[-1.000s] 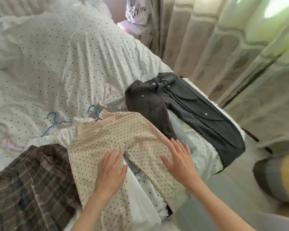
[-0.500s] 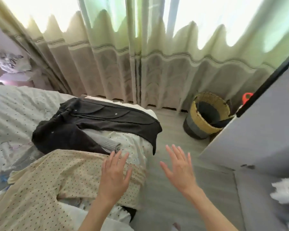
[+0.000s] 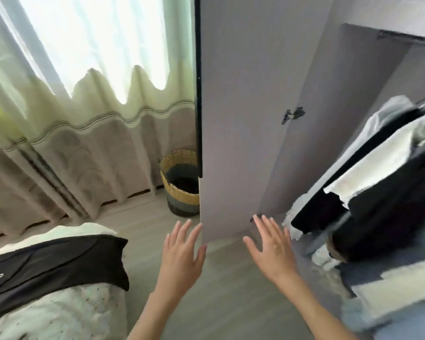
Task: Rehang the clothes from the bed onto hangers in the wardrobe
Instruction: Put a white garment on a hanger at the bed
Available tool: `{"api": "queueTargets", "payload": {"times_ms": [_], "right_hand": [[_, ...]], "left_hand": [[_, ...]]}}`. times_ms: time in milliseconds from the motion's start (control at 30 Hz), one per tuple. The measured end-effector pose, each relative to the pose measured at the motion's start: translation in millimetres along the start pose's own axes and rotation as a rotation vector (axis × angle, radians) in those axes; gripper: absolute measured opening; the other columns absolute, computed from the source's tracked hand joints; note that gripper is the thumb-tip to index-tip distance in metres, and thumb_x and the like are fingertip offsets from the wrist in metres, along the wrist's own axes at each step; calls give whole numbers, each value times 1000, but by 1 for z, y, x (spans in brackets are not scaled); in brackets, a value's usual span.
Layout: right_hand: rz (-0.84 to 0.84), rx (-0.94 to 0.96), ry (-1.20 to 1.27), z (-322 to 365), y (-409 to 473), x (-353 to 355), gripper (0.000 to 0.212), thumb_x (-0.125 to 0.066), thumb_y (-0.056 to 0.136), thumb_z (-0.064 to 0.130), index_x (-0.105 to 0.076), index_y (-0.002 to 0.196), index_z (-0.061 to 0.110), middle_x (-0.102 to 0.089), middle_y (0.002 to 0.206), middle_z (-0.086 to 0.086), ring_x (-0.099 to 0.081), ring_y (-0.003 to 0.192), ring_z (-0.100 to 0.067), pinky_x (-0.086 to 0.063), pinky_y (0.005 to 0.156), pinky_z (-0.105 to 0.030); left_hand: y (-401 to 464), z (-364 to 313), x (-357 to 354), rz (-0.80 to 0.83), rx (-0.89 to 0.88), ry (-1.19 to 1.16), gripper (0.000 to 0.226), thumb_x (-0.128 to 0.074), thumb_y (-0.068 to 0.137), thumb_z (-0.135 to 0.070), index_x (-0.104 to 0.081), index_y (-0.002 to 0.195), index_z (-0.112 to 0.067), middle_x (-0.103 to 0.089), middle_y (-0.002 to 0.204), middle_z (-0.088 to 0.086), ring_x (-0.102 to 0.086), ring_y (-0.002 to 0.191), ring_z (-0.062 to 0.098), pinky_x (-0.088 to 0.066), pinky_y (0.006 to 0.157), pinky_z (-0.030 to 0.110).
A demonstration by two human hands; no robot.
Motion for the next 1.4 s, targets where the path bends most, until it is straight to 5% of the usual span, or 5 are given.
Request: {"api": "queueTargets", "payload": {"times_ms": [267, 600, 900, 1133, 1400], "right_hand": [[-136, -239, 5, -101, 24, 52, 99, 5, 71, 79, -26, 146, 23, -29, 152, -1, -16, 143, -18, -4, 116, -42], [-352, -451, -86, -187, 99, 127, 54, -49, 93, 38, -39, 140, 14, -42, 144, -8, -30, 138, -25, -21, 111, -51], [-416, -490, -147, -224, 160, 196, 53, -47, 96, 27, -31, 144, 13, -31, 149, -12, -21, 142, -26, -11, 115, -40], [-539, -403, -248, -267, 226, 260, 43, -36, 91, 17, -52, 129, 2, -54, 129, -21, -46, 125, -38, -35, 104, -54], [-518, -369, -327, -320, 277, 279, 54, -24, 93, 35, -57, 125, 7, -52, 135, -12, -41, 131, -33, -31, 105, -56]], "left_hand": [[109, -137, -49, 82, -382, -104, 45, -47, 95, -30, -41, 138, -19, -34, 148, 7, -20, 140, 30, -20, 111, 40], [232, -202, -106, 266, -655, -113, 53, -32, 86, -40, -49, 130, -17, -54, 129, 11, -48, 123, 38, -41, 94, 45], [318, -286, -134, 376, -837, -214, 48, -37, 95, -37, -42, 138, -15, -40, 142, 7, -32, 135, 27, -32, 107, 47], [379, -365, -148, 432, -852, -377, 38, -42, 97, -18, -44, 135, -12, -45, 136, 8, -41, 126, 23, -31, 107, 29], [425, -447, -160, 443, -768, -506, 43, -40, 99, -17, -35, 141, -11, -43, 138, 9, -42, 126, 21, -24, 93, 9]]}}
Point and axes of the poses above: each hand's wrist, its own y-axis towards the middle knuckle, its own x-axis out of the back of the hand, z = x × y, the point moved 8 cm from there along y, towards the middle knuckle
